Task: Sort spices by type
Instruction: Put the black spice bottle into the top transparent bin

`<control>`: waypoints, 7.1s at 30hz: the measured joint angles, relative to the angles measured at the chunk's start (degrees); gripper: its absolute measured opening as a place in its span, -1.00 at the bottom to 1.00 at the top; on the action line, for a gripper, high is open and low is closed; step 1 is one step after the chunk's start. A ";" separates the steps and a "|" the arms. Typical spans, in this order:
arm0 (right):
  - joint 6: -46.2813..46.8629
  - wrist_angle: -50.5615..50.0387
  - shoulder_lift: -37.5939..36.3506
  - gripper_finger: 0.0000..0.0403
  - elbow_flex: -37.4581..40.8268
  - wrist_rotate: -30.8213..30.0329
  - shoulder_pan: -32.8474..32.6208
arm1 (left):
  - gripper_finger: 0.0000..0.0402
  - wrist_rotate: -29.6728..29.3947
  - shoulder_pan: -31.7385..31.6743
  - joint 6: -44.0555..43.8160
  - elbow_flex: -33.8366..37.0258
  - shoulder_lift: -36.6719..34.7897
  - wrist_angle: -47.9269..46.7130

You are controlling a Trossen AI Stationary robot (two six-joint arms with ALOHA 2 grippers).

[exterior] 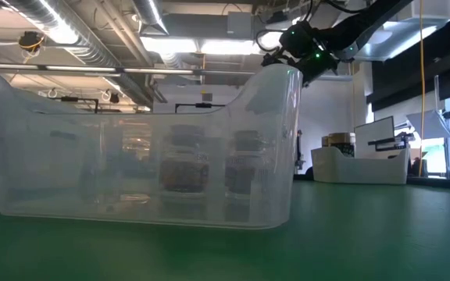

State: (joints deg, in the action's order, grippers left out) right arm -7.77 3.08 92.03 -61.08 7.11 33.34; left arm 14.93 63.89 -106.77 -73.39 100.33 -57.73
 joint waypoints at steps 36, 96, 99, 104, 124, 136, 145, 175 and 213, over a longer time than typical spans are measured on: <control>-8.35 -0.70 -0.56 0.45 0.00 5.83 -7.20 | 0.00 -30.27 -47.57 56.84 -23.76 -3.76 -29.44; -5.68 -9.21 -0.92 0.45 -0.02 -10.99 -8.96 | 0.50 -32.06 -77.21 95.38 -23.45 9.68 -11.99; -5.66 -9.14 -0.92 0.45 -0.02 -10.99 -8.96 | 0.50 -34.01 -76.07 97.36 -19.79 5.59 -8.60; -5.65 -9.10 -0.90 0.45 -0.02 -10.99 -8.96 | 0.50 -34.70 -75.81 98.87 -6.92 -4.83 4.69; -1.47 -1.16 11.19 0.45 -10.36 -10.43 -8.83 | 0.50 -34.75 -75.94 103.02 50.40 -37.52 82.62; 1.51 -12.26 24.75 0.45 -27.87 -8.94 -5.72 | 0.50 -34.70 -75.92 106.78 50.58 -37.51 81.98; 1.73 -11.06 27.12 0.45 -27.93 -6.99 -5.62 | 0.50 -34.60 -75.92 106.80 50.58 -37.51 82.40; -25.50 -55.91 20.43 0.45 -28.58 -16.26 0.23 | 0.50 -34.61 -75.92 106.80 50.56 -37.48 82.25; -34.95 -47.73 27.77 0.10 -25.16 -13.53 -5.20 | 0.50 -34.66 -76.01 106.82 50.56 -37.46 82.11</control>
State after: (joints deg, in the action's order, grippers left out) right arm -42.72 -44.65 119.80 -86.24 -6.42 28.14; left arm -19.73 -12.12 0.05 -22.83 62.87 24.38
